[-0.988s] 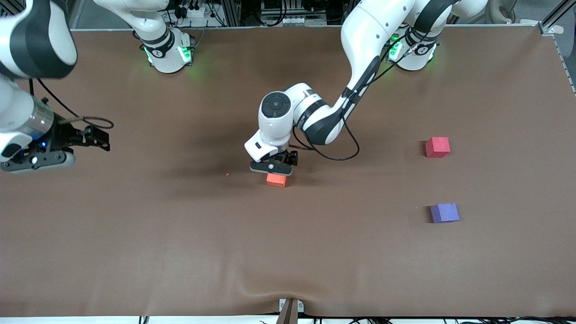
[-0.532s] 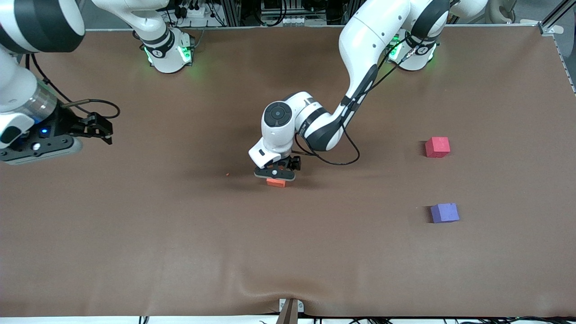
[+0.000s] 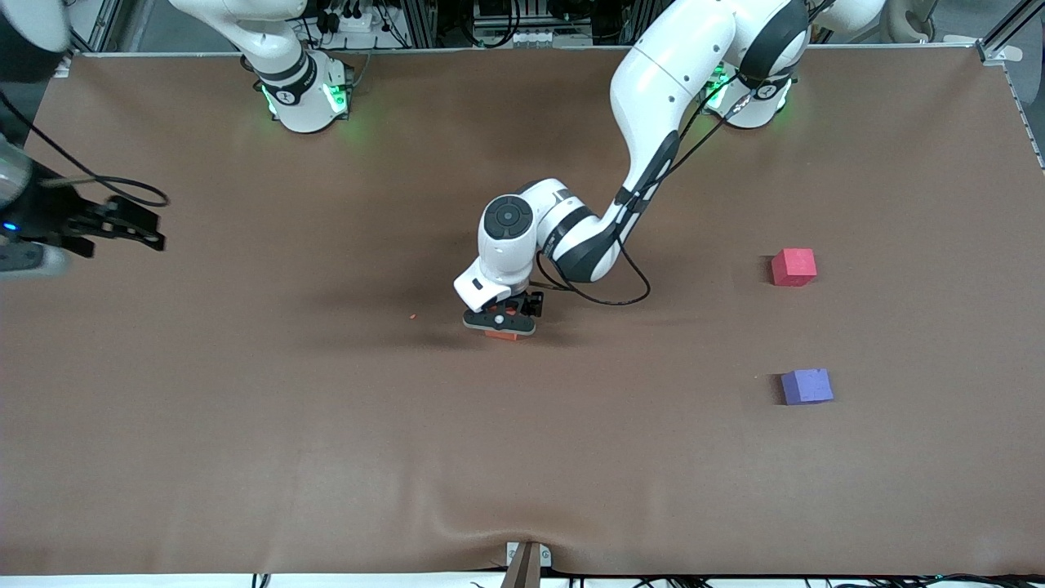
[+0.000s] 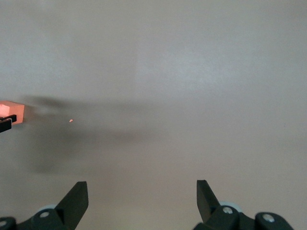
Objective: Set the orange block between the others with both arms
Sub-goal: 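Carry the orange cube with the left gripper toward the pink cube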
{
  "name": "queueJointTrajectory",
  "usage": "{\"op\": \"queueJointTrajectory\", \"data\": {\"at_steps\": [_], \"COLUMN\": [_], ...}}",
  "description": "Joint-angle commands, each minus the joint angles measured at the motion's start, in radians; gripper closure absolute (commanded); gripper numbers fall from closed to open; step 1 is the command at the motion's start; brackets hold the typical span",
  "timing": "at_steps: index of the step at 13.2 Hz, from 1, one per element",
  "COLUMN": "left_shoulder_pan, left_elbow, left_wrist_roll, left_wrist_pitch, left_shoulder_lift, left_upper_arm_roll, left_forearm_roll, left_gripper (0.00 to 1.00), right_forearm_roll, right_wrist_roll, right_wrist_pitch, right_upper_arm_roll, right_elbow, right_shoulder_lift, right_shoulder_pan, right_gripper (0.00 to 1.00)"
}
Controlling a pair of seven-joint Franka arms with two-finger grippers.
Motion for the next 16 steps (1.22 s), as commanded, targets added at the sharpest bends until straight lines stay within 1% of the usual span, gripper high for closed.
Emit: {"op": "queueJointTrajectory", "data": {"at_steps": [1,3,5,8,9,10,11,14,16], "left_shoulder_pan": [-0.010,0.006,0.080,0.220,0.258,0.294,0.341,0.479,0.564], "left_elbow": [0.028,0.022,-0.019,-0.062,-0.090,-0.133,-0.200,-0.481,-0.596], "left_wrist_roll": [0.027,0.027,0.033,0.043,0.043,0.050,0.064,0.182,0.289], "left_wrist_pitch": [0.005,-0.006,-0.027,-0.163,-0.212,-0.257,-0.285,-0.282,-0.273], "left_shoulder_lift": [0.016,-0.021,-0.122,-0.272,-0.320,-0.372,-0.433,-0.639,-0.714], "left_upper_arm_roll": [0.036,0.037,0.059,0.025,0.010,0.010,0.007,0.007,0.007], "left_forearm_roll": [0.022,0.031,0.033,0.014,0.013,0.013,0.013,0.014,0.014], "left_gripper": [0.99,1.00,1.00,1.00,1.00,1.00,1.00,1.00,1.00], "right_forearm_roll": [0.016,0.013,-0.016,-0.036,-0.038,-0.038,-0.036,-0.036,-0.038], "right_wrist_roll": [0.021,0.021,0.023,0.023,0.024,0.026,0.026,0.026,0.031], "right_wrist_pitch": [-0.012,-0.009,-0.014,-0.015,-0.017,-0.018,-0.020,-0.018,-0.018], "right_upper_arm_roll": [0.008,0.006,0.008,0.008,0.008,0.008,0.008,0.008,0.001], "right_elbow": [-0.054,-0.083,-0.086,-0.086,-0.086,-0.086,-0.094,-0.098,-0.098], "right_shoulder_lift": [-0.080,-0.109,-0.123,-0.126,-0.126,-0.124,-0.124,-0.121,-0.121], "right_shoulder_pan": [-0.020,-0.031,-0.029,-0.020,-0.018,-0.018,-0.018,-0.009,-0.002], "right_gripper": [0.00,0.00,0.00,0.00,0.00,0.00,0.00,0.00,0.00]}}
